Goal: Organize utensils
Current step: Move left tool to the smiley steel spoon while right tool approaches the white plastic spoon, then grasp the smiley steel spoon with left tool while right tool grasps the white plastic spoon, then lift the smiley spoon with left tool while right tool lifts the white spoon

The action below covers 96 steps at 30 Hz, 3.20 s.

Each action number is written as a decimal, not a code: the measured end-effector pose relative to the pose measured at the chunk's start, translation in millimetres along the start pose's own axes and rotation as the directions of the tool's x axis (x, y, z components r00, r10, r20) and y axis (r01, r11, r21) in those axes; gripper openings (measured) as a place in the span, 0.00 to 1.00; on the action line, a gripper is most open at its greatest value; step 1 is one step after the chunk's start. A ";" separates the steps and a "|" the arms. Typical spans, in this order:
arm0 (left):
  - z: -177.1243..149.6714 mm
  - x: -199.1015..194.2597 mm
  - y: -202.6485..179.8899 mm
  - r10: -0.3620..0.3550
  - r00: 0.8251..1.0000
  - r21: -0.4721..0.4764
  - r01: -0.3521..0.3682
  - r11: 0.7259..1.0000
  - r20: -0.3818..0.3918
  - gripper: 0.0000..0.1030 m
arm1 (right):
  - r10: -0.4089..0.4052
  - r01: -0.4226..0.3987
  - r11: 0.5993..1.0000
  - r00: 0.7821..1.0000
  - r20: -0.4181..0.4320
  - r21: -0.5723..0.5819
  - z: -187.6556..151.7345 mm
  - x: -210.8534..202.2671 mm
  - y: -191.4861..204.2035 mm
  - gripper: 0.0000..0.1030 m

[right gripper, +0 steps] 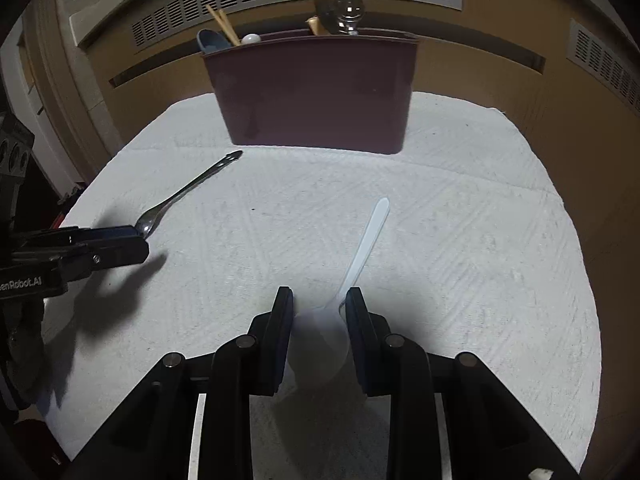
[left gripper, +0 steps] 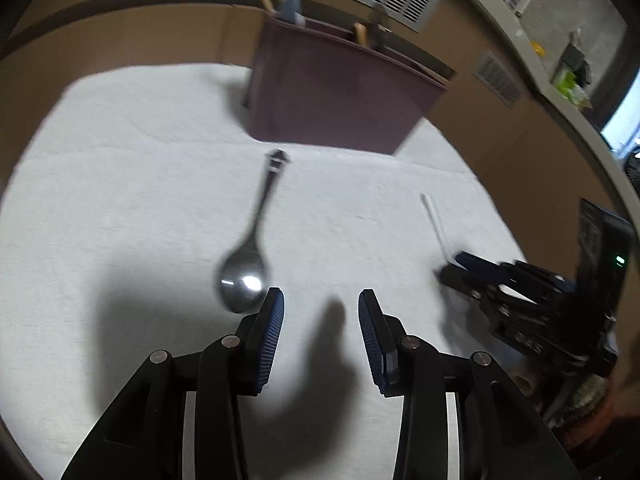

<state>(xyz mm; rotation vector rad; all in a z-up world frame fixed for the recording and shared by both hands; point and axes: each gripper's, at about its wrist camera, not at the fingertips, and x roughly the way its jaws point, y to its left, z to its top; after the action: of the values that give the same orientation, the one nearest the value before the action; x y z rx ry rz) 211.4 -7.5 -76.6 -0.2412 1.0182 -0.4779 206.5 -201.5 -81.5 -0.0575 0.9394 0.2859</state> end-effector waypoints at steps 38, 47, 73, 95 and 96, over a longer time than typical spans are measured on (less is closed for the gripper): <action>5.6 3.7 -6.1 0.178 0.984 0.082 -0.175 0.981 -0.024 0.24 | -0.069 0.064 0.996 0.995 -0.066 -0.068 26.5 15.7 -5.8 0.08; 21.5 19.5 -12.8 0.221 0.975 0.107 -0.218 0.970 -0.024 0.24 | -0.054 0.053 0.998 0.998 -0.019 -0.046 15.9 -7.4 -10.7 0.08; 5.1 -11.8 -29.0 0.130 0.991 0.089 -0.130 0.987 0.009 0.06 | -0.053 0.052 0.995 0.999 0.008 0.089 -9.7 -35.7 -25.3 0.08; 14.5 -66.7 -32.7 0.084 0.982 0.087 -0.100 0.991 0.171 0.06 | 0.003 -0.014 0.989 0.997 0.072 0.146 -7.9 -69.5 -53.3 0.08; 14.1 -66.9 -31.7 0.082 0.982 0.086 -0.098 0.991 0.170 0.06 | 0.006 -0.017 0.989 0.997 0.072 0.148 -8.0 -69.9 -54.3 0.08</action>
<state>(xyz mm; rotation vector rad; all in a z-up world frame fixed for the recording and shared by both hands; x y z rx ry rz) 185.9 -2.7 -5.8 -0.1471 0.8373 -0.4148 175.8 -270.3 -34.2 0.0947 0.8878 0.2264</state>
